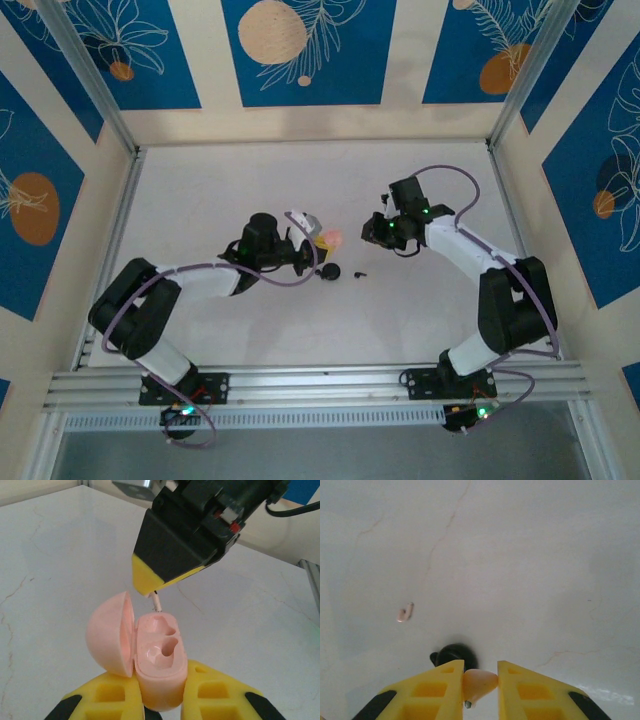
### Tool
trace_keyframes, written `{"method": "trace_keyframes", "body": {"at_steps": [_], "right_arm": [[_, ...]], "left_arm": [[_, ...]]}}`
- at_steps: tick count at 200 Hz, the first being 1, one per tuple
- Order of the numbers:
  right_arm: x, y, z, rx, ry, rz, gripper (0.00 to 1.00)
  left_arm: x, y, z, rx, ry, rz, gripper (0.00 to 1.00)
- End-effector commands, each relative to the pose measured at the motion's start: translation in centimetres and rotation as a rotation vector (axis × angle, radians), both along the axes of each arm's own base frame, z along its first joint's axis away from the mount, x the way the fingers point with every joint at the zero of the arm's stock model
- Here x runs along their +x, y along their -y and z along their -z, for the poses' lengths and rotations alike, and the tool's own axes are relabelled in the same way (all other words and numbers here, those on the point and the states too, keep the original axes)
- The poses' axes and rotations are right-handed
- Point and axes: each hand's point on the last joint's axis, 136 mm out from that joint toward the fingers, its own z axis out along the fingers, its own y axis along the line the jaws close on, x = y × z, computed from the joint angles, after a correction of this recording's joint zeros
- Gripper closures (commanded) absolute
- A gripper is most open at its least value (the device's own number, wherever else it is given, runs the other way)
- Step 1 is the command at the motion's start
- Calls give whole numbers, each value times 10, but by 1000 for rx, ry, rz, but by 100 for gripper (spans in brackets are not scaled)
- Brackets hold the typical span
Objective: Insert wireless bluetooth earbuds into charging case
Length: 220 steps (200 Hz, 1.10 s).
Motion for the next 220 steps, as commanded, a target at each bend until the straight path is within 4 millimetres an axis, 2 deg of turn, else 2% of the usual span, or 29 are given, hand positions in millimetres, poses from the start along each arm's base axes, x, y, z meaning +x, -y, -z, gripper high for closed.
{"method": "trace_keyframes", "body": {"at_steps": [1, 60, 106, 181, 220], "right_arm": [[0, -7, -17, 69, 54, 26, 80], [-6, -16, -48, 110, 166, 53, 80], [-12, -31, -69, 122, 264, 18, 80], [-17, -55, -75, 105, 322, -38, 80], [-20, -60, -69, 74, 315, -60, 80]], "left_arm": [[0, 1, 3, -1, 65, -22, 90], [1, 0, 10, 25, 105, -54, 90], [0, 3, 10, 21, 112, -47, 90], [-3, 5, 4, 6, 119, -49, 90], [-3, 5, 0, -9, 124, -60, 90]]}}
